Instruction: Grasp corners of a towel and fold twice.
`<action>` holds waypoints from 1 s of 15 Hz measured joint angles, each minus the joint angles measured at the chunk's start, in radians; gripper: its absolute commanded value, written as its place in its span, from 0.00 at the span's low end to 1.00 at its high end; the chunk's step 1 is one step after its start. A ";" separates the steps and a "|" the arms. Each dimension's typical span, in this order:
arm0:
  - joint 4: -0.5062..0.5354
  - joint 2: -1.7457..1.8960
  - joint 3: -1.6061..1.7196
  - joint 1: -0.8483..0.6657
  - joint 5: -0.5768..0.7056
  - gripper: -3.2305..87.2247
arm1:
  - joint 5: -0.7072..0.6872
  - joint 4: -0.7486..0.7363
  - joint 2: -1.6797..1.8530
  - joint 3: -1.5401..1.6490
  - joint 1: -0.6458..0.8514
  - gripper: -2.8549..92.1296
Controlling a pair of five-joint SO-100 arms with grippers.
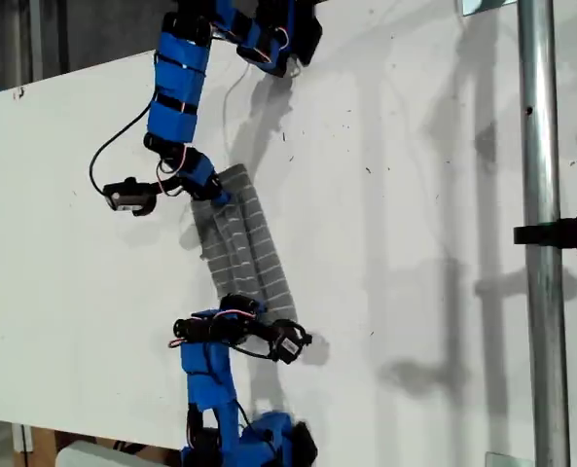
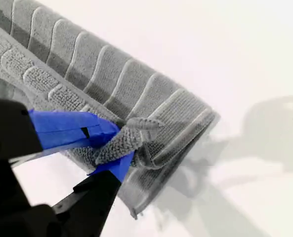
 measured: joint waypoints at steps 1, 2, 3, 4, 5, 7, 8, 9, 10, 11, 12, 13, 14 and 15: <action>0.000 0.005 0.014 -0.074 0.055 0.00 | -0.048 0.023 -0.097 -0.121 0.043 0.03; 0.002 0.015 0.020 -0.140 0.110 0.00 | -0.087 0.044 -0.181 -0.252 0.084 0.03; 0.003 0.029 0.020 -0.199 0.163 0.00 | -0.118 0.081 -0.245 -0.382 0.121 0.03; 0.003 0.055 0.020 -0.247 0.206 0.00 | -0.140 0.114 -0.258 -0.480 0.147 0.03; 0.003 0.080 0.021 -0.284 0.241 0.00 | -0.153 0.133 -0.258 -0.548 0.169 0.03; 0.005 0.098 0.025 -0.328 0.284 0.00 | -0.163 0.150 -0.258 -0.569 0.181 0.03; 0.005 0.098 0.032 -0.331 0.284 0.00 | -0.163 0.149 -0.258 -0.561 0.179 0.03; 0.005 0.087 0.038 -0.331 0.281 0.00 | -0.163 0.146 -0.258 -0.529 0.179 0.03; 0.005 0.063 0.040 -0.328 0.262 0.00 | -0.156 0.150 -0.258 -0.486 0.175 0.03; 0.003 0.048 0.046 -0.318 0.236 0.00 | -0.146 0.153 -0.258 -0.434 0.169 0.03; 0.003 0.041 0.048 -0.287 0.204 0.00 | -0.133 0.163 -0.258 -0.394 0.156 0.03; -0.008 0.037 0.052 -0.242 0.169 0.00 | -0.120 0.172 -0.258 -0.360 0.146 0.03; -0.028 0.021 0.063 -0.198 0.132 0.00 | -0.107 0.179 -0.258 -0.333 0.133 0.03; -0.040 0.003 0.064 -0.164 0.095 0.00 | -0.095 0.186 -0.256 -0.311 0.123 0.03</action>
